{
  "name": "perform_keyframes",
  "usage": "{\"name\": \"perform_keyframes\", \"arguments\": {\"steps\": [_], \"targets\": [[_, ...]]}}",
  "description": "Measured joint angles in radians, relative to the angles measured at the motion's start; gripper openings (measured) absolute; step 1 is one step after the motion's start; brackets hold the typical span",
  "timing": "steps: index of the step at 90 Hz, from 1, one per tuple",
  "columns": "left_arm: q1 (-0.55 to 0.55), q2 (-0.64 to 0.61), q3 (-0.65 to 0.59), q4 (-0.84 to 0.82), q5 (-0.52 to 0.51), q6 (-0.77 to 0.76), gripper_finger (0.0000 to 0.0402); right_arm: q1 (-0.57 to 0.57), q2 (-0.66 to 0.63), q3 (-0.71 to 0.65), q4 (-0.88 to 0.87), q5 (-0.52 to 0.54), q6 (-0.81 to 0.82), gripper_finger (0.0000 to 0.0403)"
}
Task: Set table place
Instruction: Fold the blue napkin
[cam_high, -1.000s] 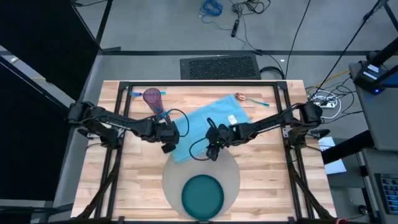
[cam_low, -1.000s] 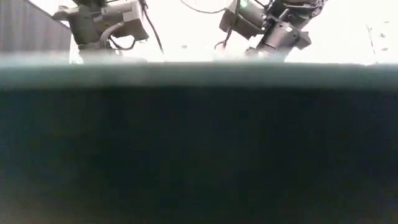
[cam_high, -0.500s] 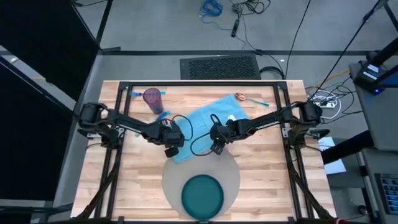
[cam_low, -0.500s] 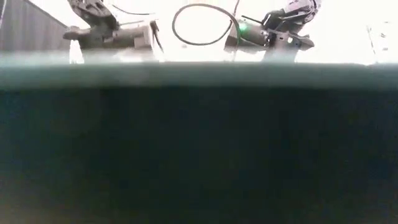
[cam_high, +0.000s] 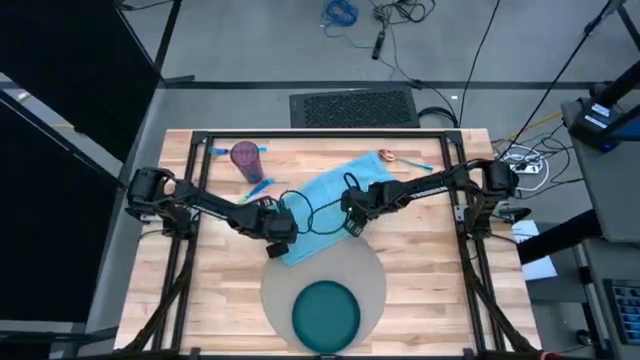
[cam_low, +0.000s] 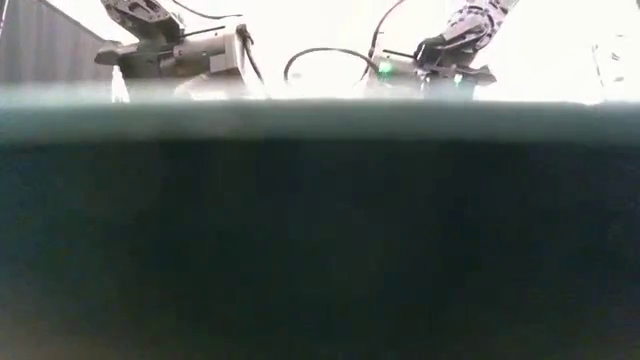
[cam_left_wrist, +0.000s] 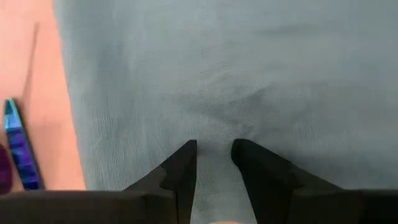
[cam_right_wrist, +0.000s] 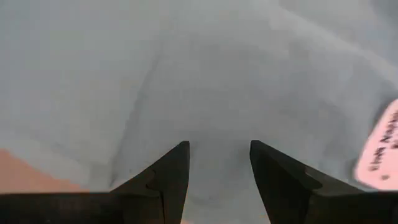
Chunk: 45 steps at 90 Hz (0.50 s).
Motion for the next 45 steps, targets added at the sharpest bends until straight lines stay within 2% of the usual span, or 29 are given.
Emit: {"name": "perform_keyframes", "arguments": {"steps": [17,45], "targets": [[-0.041,0.000,0.000,0.015,0.018,-0.027,0.0109,-0.050,0.000,0.000,0.006,-0.049,-0.019,0.0157],[-0.080,0.002,0.004,0.036,0.028,-0.046,0.0109,-0.107,0.000,0.000,0.025,-0.062,-0.042,0.0157]]}}
